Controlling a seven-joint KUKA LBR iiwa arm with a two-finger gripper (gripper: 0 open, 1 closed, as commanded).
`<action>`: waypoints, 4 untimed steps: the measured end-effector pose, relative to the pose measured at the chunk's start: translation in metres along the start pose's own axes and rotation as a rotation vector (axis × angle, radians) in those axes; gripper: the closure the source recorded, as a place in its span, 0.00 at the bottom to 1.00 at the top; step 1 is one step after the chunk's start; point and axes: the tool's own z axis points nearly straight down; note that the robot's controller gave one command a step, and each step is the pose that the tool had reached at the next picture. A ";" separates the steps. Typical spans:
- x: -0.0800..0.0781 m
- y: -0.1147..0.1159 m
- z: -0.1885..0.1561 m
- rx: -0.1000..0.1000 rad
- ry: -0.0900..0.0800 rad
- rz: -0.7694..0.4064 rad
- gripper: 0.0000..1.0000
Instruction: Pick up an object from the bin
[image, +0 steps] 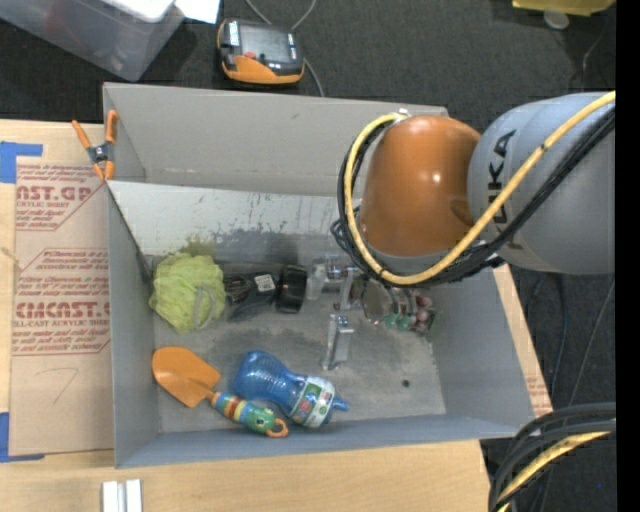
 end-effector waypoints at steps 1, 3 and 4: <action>-0.001 -0.001 -0.005 -0.001 -0.008 0.001 0.00; 0.028 0.024 0.046 -0.006 -0.024 0.171 0.00; 0.033 0.020 0.142 -0.004 -0.007 0.065 0.00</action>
Offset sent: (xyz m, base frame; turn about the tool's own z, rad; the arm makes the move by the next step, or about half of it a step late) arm -0.0377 0.0191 -0.1390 0.0526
